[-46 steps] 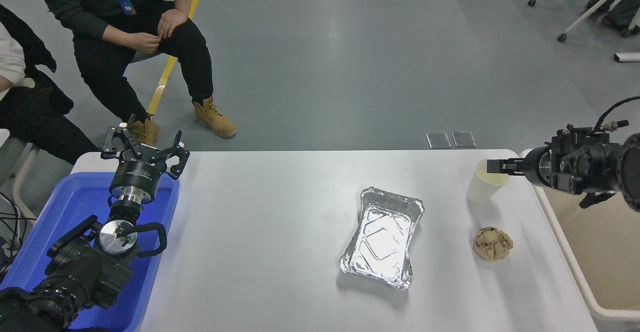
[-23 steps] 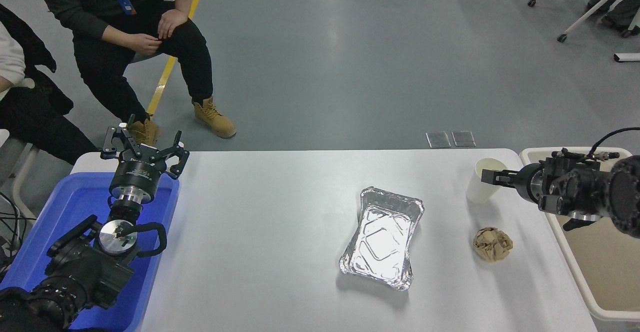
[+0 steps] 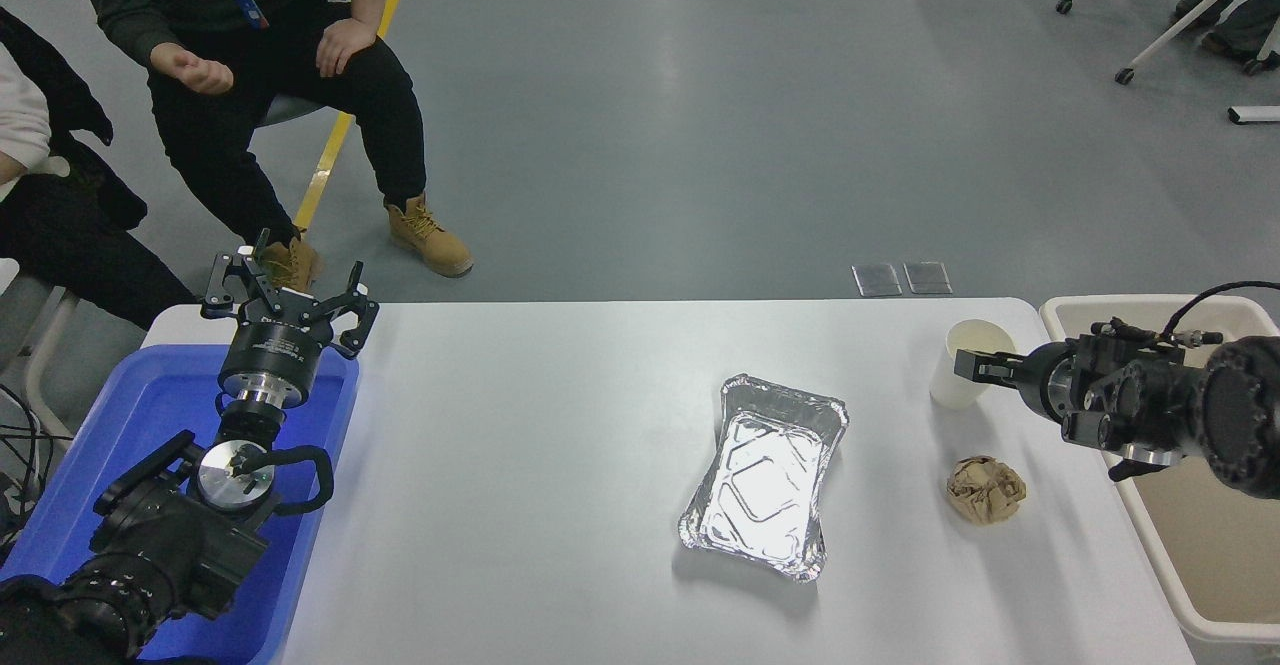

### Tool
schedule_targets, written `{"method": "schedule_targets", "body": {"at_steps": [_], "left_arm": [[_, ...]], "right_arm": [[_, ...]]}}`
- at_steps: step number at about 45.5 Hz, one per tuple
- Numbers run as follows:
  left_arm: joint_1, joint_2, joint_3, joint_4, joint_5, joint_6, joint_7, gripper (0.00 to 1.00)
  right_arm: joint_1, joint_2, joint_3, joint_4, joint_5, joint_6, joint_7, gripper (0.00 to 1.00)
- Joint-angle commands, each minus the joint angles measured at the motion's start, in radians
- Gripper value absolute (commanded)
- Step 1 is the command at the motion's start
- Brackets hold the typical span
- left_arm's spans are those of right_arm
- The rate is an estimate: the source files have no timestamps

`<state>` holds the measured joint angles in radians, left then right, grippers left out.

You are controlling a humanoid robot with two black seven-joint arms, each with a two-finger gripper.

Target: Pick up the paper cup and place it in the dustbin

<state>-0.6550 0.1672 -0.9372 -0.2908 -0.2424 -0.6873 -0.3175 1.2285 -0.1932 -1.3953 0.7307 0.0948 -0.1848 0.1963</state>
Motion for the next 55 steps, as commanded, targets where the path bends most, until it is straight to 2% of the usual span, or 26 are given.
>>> {"method": "schedule_targets", "body": {"at_steps": [1, 5, 16, 38, 45, 55], "left_arm": [[0.000, 0.000, 0.000, 0.001, 0.000, 0.000, 0.000, 0.99], [0.000, 0.000, 0.000, -0.001, 0.000, 0.000, 0.000, 0.99], [0.000, 0.000, 0.000, -0.001, 0.000, 0.000, 0.000, 0.99], [0.000, 0.000, 0.000, -0.001, 0.000, 0.000, 0.000, 0.99], [0.000, 0.000, 0.002, 0.001, 0.000, 0.000, 0.000, 0.99], [0.000, 0.000, 0.002, 0.001, 0.000, 0.000, 0.000, 0.99]], "right_arm": [[-0.007, 0.005, 0.002, 0.001, -0.006, 0.002, 0.002, 0.40], [-0.007, 0.006, 0.010, 0.002, -0.007, 0.005, 0.003, 0.23], [-0.012, 0.018, 0.019, 0.009, -0.012, 0.011, 0.009, 0.00], [0.040, 0.011, 0.019, 0.033, -0.017, 0.028, 0.015, 0.00], [0.157, -0.071, 0.018, 0.094, -0.021, 0.123, 0.015, 0.00], [0.423, -0.189, 0.007, 0.246, -0.144, 0.272, 0.015, 0.00]]}}
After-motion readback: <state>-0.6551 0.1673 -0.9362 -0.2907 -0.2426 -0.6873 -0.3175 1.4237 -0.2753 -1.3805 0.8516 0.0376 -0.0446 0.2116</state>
